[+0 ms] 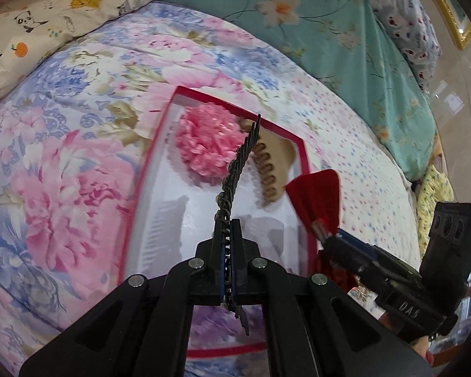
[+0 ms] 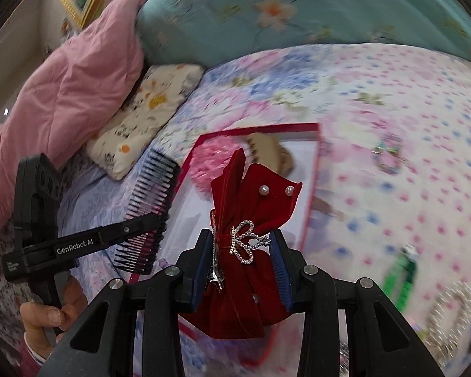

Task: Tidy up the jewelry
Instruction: 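Lower the comb and bow into the tray and open both grippers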

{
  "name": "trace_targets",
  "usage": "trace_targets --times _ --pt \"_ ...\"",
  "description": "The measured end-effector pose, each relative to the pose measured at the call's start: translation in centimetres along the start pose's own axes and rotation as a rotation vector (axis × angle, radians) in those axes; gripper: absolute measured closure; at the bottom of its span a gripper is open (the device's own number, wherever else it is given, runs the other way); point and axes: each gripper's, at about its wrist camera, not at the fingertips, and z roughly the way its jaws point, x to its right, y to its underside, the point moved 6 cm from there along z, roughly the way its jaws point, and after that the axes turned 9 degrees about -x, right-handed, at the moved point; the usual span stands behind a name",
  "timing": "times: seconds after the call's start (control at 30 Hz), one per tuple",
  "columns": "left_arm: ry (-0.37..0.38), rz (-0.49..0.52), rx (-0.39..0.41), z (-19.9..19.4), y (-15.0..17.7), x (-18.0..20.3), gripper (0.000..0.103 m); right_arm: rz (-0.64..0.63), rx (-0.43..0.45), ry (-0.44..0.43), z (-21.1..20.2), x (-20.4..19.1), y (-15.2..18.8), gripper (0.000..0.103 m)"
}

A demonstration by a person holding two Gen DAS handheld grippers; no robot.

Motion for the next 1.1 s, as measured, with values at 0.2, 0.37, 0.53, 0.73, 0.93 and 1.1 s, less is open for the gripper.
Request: trace_targets --times 0.2,0.37,0.53,0.73,0.93,1.1 --pt "-0.049 -0.016 -0.019 2.4 -1.6 -1.5 0.102 -0.061 -0.069 0.035 4.6 -1.0 -0.9 0.066" --pt "-0.091 -0.02 -0.023 4.3 -2.9 -2.4 0.102 -0.074 -0.095 0.052 7.0 -0.5 -1.5 0.066" --pt "-0.109 -0.019 -0.031 5.6 -3.4 -2.9 0.102 -0.081 -0.114 0.053 8.4 -0.2 -2.1 0.066" --pt "-0.122 0.003 -0.032 5.8 -3.3 -2.7 0.102 -0.074 -0.126 0.029 8.7 -0.1 -2.2 0.067" --pt "-0.131 0.014 -0.038 5.7 -3.2 -2.5 0.102 -0.062 -0.128 0.008 8.5 -0.2 -2.1 0.065" --pt "-0.132 -0.005 -0.039 5.3 -3.1 -2.8 0.093 -0.052 -0.123 -0.004 8.1 -0.3 -2.1 0.061"
